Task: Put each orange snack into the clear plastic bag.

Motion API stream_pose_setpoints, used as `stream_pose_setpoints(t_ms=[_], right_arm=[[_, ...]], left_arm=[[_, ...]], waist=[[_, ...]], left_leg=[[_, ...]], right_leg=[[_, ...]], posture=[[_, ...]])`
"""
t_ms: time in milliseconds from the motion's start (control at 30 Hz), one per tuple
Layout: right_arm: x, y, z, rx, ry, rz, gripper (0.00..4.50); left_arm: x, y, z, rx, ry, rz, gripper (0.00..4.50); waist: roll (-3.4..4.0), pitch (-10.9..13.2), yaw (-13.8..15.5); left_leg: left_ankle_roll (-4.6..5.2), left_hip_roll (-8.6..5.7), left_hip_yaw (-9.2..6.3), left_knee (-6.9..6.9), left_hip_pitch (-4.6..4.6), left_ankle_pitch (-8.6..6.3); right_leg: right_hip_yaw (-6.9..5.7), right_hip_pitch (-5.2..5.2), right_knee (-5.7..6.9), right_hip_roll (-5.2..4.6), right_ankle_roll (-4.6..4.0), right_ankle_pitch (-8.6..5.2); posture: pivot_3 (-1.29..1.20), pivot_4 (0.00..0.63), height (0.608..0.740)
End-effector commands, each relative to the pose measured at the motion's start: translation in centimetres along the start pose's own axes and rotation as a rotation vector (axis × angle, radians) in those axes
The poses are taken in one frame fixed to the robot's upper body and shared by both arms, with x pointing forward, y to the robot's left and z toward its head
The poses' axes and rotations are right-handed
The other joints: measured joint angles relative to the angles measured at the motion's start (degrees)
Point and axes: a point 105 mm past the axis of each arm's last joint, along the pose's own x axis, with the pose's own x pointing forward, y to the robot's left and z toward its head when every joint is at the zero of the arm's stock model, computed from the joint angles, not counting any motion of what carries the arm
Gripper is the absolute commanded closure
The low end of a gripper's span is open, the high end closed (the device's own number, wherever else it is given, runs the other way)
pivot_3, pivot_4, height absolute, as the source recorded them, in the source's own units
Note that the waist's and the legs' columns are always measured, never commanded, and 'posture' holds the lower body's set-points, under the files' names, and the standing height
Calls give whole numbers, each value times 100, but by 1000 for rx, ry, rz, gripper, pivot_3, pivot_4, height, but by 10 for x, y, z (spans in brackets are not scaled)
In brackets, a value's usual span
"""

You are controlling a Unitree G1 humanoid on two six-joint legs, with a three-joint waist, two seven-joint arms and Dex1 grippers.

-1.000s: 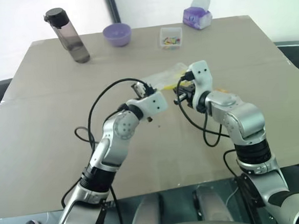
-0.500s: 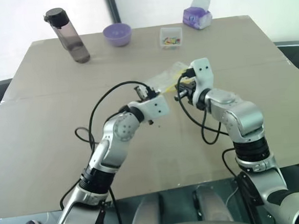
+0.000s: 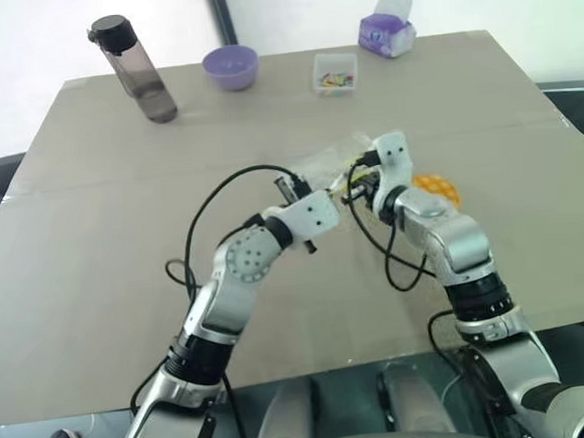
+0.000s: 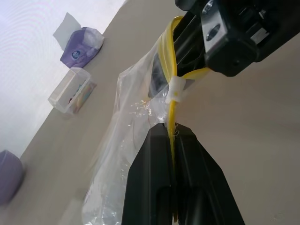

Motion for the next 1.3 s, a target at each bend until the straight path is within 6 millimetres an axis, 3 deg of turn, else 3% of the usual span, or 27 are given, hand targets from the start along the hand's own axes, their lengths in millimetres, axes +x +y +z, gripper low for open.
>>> stream_pose_setpoints(t_ms=[33,133,233,367,467,500,733,900,1167,1233,1300], right_arm=[[0,3,12,-106,-90,15,4466],[2,-1,-7,-321,-36,4,4466],[2,-10,-16,-466,-28,-10,3687],[2,-23,-11,-555,-54,-40,1796],[2,-20,-11,-676,-82,-24,273],[2,-19,-11,-695,-88,-17,125],[2,-17,-14,-729,-95,3,125],[-6,-9,-3,-674,-140,71,125],[-51,18,23,-583,-240,344,125],[-62,16,23,-544,-211,379,125],[-77,-12,31,-317,-198,328,125]], left_arm=[[-2,9,13,-5,-62,19,4500],[-1,10,15,-25,-72,20,4500],[-1,14,15,-30,-75,27,4500],[-2,19,15,-48,-77,43,4500],[-2,20,13,-49,-70,46,4500],[-3,19,12,-49,-69,47,4500],[-2,17,11,-52,-54,55,4500],[-3,24,2,-64,-5,102,4500],[-4,36,-14,-82,80,184,4500],[-5,39,-18,-87,96,199,4500],[-5,41,-19,-95,99,211,4500]], waist=[[0,0,-12],[0,-1,-5],[0,-1,4],[0,-1,6],[0,-1,-14],[0,-1,-18],[0,-1,7],[0,-1,6],[0,-1,43],[0,-1,45],[0,-1,78]], left_leg=[[0,0,0,0,0,0],[0,1,0,0,2,0],[0,0,0,1,1,0],[0,0,0,2,0,0],[0,1,3,1,2,0],[0,2,2,1,2,0],[0,1,1,4,1,0],[0,1,0,4,2,0],[1,2,-4,5,0,0],[1,2,-2,7,1,-1],[1,1,-5,11,0,-1]], right_leg=[[0,0,0,0,0,0],[0,1,2,1,0,0],[0,2,0,0,0,0],[0,2,-1,0,0,0],[2,2,-1,1,0,0],[2,2,-1,1,0,0],[2,5,-2,0,0,0],[1,5,-2,1,0,0],[-4,8,-3,2,0,0],[-2,8,-3,1,0,0],[-4,11,-1,1,0,0]], posture=[[0,150,740],[0,150,740],[0,150,740],[0,150,740],[0,150,740],[0,150,740],[0,150,740],[0,150,740],[0,150,740],[0,150,740],[0,150,740]])
